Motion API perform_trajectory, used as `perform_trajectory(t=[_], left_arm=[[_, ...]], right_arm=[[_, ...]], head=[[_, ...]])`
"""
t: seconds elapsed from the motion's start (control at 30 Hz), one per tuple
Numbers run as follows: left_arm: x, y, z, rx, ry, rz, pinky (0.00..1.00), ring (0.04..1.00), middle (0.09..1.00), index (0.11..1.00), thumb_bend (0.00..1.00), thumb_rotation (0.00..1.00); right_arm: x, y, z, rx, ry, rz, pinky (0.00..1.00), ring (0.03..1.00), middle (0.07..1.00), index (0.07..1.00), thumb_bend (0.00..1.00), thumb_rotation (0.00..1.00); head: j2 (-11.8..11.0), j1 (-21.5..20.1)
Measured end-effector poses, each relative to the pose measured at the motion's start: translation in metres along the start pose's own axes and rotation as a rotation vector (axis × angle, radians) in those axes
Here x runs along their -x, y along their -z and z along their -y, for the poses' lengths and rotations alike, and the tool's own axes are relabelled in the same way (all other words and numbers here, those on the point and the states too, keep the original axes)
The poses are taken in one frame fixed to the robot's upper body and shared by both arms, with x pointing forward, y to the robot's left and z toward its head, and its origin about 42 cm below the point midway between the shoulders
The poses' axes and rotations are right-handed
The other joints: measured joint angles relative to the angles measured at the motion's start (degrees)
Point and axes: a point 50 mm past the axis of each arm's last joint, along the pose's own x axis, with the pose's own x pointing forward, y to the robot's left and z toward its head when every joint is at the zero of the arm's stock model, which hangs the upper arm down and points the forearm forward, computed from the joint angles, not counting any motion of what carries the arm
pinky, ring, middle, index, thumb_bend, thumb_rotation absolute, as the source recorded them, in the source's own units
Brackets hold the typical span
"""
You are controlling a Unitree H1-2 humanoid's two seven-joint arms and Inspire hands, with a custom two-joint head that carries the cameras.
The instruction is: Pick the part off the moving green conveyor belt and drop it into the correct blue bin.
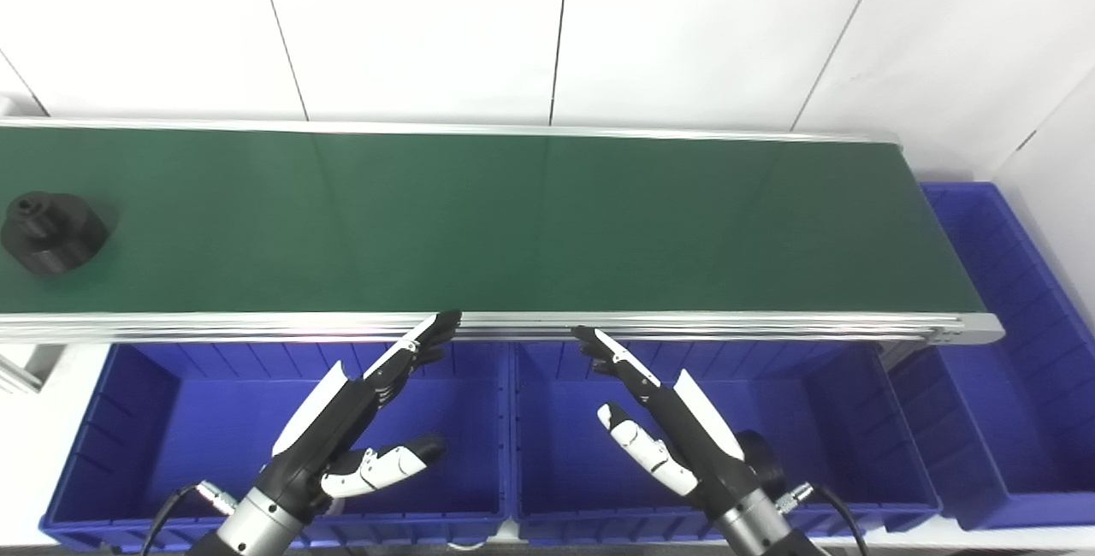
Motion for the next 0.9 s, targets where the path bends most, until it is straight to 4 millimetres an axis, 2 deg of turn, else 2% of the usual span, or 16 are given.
perform_trajectory(t=[0.67, 0.7, 0.73, 0.77, 0.8, 0.83, 0.87, 0.9], left_arm=[[-0.003, 0.000, 0.000, 0.000, 0.006, 0.005, 0.90, 0.949, 0.972, 0.962, 0.44, 0.67], [-0.002, 0.001, 0.001, 0.000, 0.007, 0.005, 0.90, 0.950, 0.973, 0.963, 0.44, 0.67], [-0.002, 0.002, 0.002, -0.001, 0.009, 0.006, 0.89, 0.946, 0.973, 0.962, 0.44, 0.68], [-0.002, 0.003, 0.003, -0.005, 0.010, 0.008, 0.89, 0.943, 0.973, 0.961, 0.44, 0.68], [-0.002, 0.006, 0.005, -0.015, 0.013, 0.010, 0.88, 0.937, 0.971, 0.958, 0.44, 0.66], [-0.001, 0.009, 0.008, -0.020, 0.014, 0.005, 0.87, 0.934, 0.970, 0.957, 0.44, 0.66], [0.000, 0.013, 0.012, -0.020, 0.012, 0.001, 0.88, 0.939, 0.974, 0.959, 0.44, 0.65], [0.000, 0.016, 0.017, -0.014, 0.013, -0.005, 0.88, 0.944, 0.976, 0.958, 0.44, 0.63]], right_arm=[[0.000, -0.001, 0.000, 0.004, -0.001, 0.003, 0.88, 0.927, 0.958, 0.946, 0.42, 0.99], [0.000, -0.001, 0.000, 0.004, -0.001, 0.002, 0.88, 0.927, 0.958, 0.946, 0.42, 0.99], [0.000, 0.000, 0.000, 0.004, -0.001, 0.003, 0.88, 0.932, 0.960, 0.946, 0.43, 1.00], [0.001, 0.000, 0.000, 0.004, -0.002, 0.006, 0.89, 0.935, 0.962, 0.945, 0.43, 1.00], [0.003, 0.002, 0.000, 0.002, -0.004, 0.005, 0.89, 0.938, 0.962, 0.947, 0.45, 1.00], [0.005, 0.004, -0.001, 0.001, -0.006, 0.002, 0.89, 0.939, 0.963, 0.947, 0.46, 1.00], [0.009, 0.008, -0.001, 0.000, -0.008, -0.002, 0.89, 0.939, 0.963, 0.949, 0.46, 1.00], [0.012, 0.011, -0.001, 0.000, -0.010, -0.008, 0.89, 0.938, 0.963, 0.949, 0.45, 1.00]], head=[[-0.1, 0.4], [-1.3, 2.4], [-4.0, 7.1], [-4.0, 7.1], [-6.3, 10.2], [-7.3, 11.2], [-7.3, 11.2], [-9.9, 13.0]])
